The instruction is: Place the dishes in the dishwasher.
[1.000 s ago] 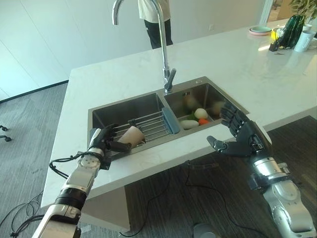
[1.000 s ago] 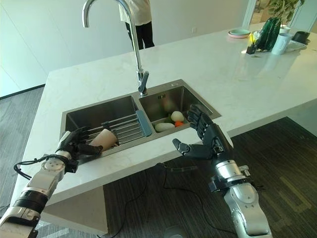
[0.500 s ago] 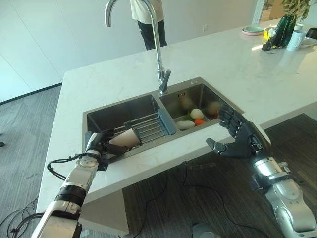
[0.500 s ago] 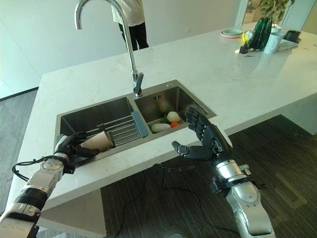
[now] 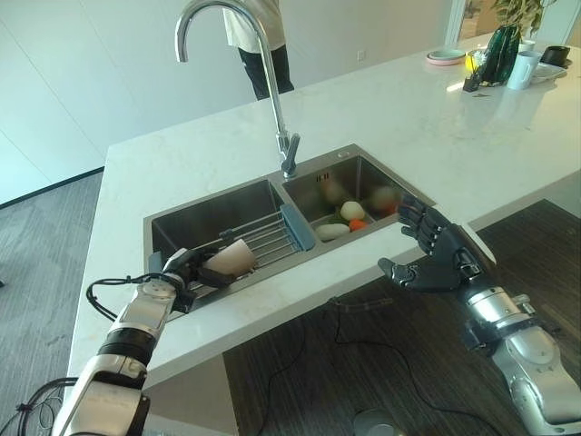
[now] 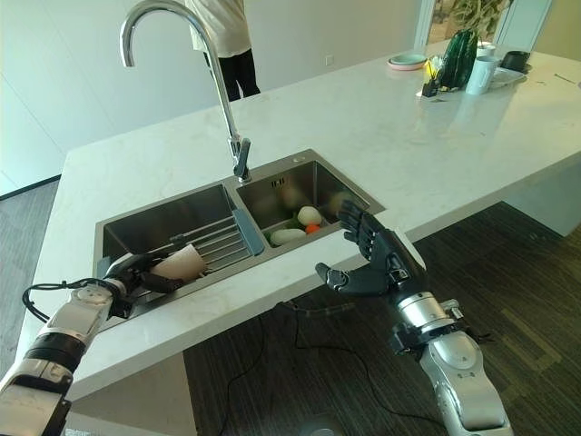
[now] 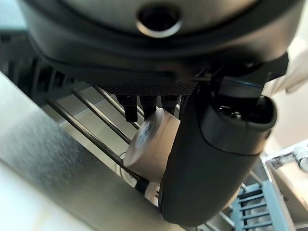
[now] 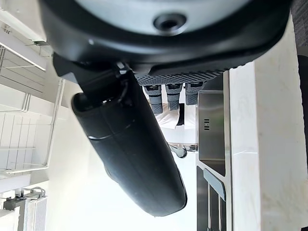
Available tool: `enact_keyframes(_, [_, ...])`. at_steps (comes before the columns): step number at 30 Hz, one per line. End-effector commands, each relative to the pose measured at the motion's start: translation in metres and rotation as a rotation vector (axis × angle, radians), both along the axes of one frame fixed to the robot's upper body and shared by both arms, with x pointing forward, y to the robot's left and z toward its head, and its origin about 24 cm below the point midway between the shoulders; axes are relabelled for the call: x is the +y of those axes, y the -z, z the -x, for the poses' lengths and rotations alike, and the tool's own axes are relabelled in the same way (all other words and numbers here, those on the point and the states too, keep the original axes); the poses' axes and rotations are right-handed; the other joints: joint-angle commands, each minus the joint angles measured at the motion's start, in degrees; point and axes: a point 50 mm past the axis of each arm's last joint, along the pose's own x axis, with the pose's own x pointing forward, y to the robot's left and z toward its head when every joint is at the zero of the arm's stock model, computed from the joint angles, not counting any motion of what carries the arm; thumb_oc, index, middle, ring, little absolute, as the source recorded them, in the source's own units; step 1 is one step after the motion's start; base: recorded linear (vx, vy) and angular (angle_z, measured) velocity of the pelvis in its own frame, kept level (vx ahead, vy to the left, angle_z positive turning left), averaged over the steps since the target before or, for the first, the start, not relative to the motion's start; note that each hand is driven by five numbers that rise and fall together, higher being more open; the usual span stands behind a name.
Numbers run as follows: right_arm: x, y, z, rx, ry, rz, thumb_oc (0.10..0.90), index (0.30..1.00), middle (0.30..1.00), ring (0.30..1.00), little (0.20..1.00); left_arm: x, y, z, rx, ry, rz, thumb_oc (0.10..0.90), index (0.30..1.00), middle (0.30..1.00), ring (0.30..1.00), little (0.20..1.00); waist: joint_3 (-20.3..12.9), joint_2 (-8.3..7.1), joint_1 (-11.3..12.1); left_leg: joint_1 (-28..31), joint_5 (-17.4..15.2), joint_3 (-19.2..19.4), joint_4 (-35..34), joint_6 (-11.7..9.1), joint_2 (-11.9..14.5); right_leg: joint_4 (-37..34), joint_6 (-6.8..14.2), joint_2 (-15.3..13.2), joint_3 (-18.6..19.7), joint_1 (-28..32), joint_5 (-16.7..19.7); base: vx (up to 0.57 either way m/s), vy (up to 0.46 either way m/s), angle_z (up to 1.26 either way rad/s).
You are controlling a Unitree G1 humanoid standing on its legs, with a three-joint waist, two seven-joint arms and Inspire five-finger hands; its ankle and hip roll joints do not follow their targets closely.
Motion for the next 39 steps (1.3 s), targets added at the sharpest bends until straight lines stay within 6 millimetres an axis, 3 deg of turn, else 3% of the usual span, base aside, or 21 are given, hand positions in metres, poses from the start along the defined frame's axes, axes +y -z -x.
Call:
enact_keyframes(1, [0.004, -0.058, -0.002, -0.295, -0.049, -0.034, 0.8, 0.9, 0.9, 0.9, 0.9, 0.016, -0.048, -0.017, -0.086, 0.039, -0.112, 0.558, 0.538, 0.538, 0.538, 0.538, -2.1, 0.18, 0.1, -0.9, -8.1, -1.9, 6.2, 2.5, 1.4, 1.4, 5.0, -1.7, -1.1, 2.5, -6.6, 0.0, 0.0, 0.0])
enact_keyframes(2, [0.004, -0.058, -0.003, -0.297, -0.047, -0.034, 0.8, 0.9, 0.9, 0.9, 0.9, 0.016, -0.046, -0.016, -0.062, 0.058, -0.124, 0.4, 0.3, 0.3, 0.3, 0.3, -2.0, 0.3, 0.2, -0.9, -8.1, -1.9, 6.2, 2.4, 1.4, 1.4, 5.1, -1.7, -1.1, 2.5, -6.6, 0.0, 0.0, 0.0])
enact_keyframes(9, [0.001, -0.057, -0.001, -0.289, -0.035, -0.037, 0.8, 0.9, 0.9, 0.9, 0.9, 0.022, -0.05, -0.013, -0.092, 0.074, -0.141, 0.4, 0.3, 0.3, 0.3, 0.3, -2.0, 0.43, 0.4, -1.1, -8.0, -2.1, 6.2, 2.3, 1.5, 1.4, 5.0, -1.8, -1.5, 2.3, -6.5, 0.0, -0.019, 0.0])
enact_keyframes(15, [-0.004, -0.051, 0.003, -0.286, -0.011, -0.054, 0.8, 0.9, 0.9, 0.9, 0.9, 0.013, -0.098, -0.018, -0.446, 0.074, -0.093, 0.4, 0.3, 0.3, 0.3, 0.3, -2.2, 0.16, 1.2, -1.5, -7.9, -2.9, 6.2, 2.0, 1.7, 1.4, 4.7, -1.9, -2.2, 2.5, -6.9, 0.01, -0.058, 0.01])
enact_keyframes(18, [-0.005, -0.046, 0.004, -0.274, 0.01, -0.071, 0.8, 0.9, 0.9, 0.9, 0.9, 0.006, -0.108, -0.012, -0.582, 0.071, -0.089, 0.4, 0.3, 0.3, 0.3, 0.3, -2.2, -0.17, 2.1, -1.7, -7.8, -3.7, 6.2, 1.8, 1.8, 1.4, 4.4, -1.8, -2.5, 2.6, -7.0, 0.04, -0.079, 0.04])
enact_keyframes(27, [-0.001, -0.048, 0.004, -0.31, 0.034, -0.119, 0.8, 0.9, 0.9, 0.9, 0.9, -0.025, -0.157, 0.023, -1.186, 0.018, -0.063, 0.4, 0.3, 0.3, 0.3, 0.3, -2.6, -2.3, 5.1, -2.7, -6.8, -6.4, 6.2, 0.6, 2.9, 1.4, 2.8, -1.7, -5.0, 3.2, -8.2, 0.02, -0.11, 0.17])
enact_keyframes(35, [0.008, -0.056, 0.011, -0.395, -0.014, -0.123, 0.8, 0.9, 0.9, 0.9, 0.9, -0.031, -0.164, 0.066, -1.474, -0.082, 0.082, 0.4, 0.3, 0.3, 0.3, 0.3, -2.4, -3.14, 8.4, -3.8, -4.9, -9.3, 6.2, -0.7, 3.5, 1.4, 1.2, -1.3, -6.9, 3.4, -8.7, 0.03, -0.12, 0.1])
enact_keyframes(39, [0.011, -0.07, 0.017, -0.471, -0.05, -0.128, 0.8, 0.9, 0.9, 0.9, 0.9, -0.033, -0.157, 0.098, -1.534, -0.123, 0.114, 0.4, 0.3, 0.3, 0.3, 0.3, -1.0, -4.05, 12.4, -4.9, -1.6, -12.8, 6.2, -1.9, 3.4, 1.4, -0.4, -0.7, -8.4, 4.1, -9.6, 0.02, -0.086, 0.17])
